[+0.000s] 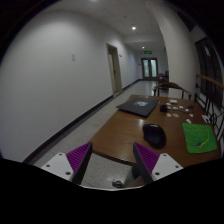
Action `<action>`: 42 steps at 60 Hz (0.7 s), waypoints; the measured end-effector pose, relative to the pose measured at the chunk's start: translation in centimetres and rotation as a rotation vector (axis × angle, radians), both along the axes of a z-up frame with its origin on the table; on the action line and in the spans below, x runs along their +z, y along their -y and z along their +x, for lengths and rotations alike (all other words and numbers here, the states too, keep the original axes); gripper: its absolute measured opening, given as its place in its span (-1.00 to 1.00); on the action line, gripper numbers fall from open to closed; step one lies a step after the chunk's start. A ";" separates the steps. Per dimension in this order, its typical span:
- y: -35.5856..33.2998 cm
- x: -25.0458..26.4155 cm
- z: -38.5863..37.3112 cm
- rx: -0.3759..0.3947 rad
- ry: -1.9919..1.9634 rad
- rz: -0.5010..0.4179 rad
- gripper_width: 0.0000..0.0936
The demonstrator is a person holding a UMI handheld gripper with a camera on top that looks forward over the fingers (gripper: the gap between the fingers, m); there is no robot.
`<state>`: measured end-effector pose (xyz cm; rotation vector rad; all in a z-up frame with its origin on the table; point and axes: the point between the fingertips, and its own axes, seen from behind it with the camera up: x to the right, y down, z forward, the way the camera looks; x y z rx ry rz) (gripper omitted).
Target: Arrange mouse
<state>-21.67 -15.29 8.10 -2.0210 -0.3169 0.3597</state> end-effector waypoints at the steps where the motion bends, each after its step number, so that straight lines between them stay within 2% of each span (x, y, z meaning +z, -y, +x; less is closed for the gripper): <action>1: 0.0 -0.2 0.3 -0.002 0.011 -0.001 0.79; 11: -3.2 -3.5 6.6 -0.094 0.102 -0.020 0.78; 20: -9.1 -5.1 11.7 -0.182 0.141 -0.017 0.78; 27: -12.7 -6.1 12.6 -0.190 0.170 -0.023 0.77; 36: -16.9 -7.8 13.1 -0.162 0.180 -0.055 0.70; 41: -18.9 -7.6 12.8 -0.156 0.159 -0.041 0.61; 42: -19.4 -7.4 12.8 -0.150 0.167 -0.026 0.46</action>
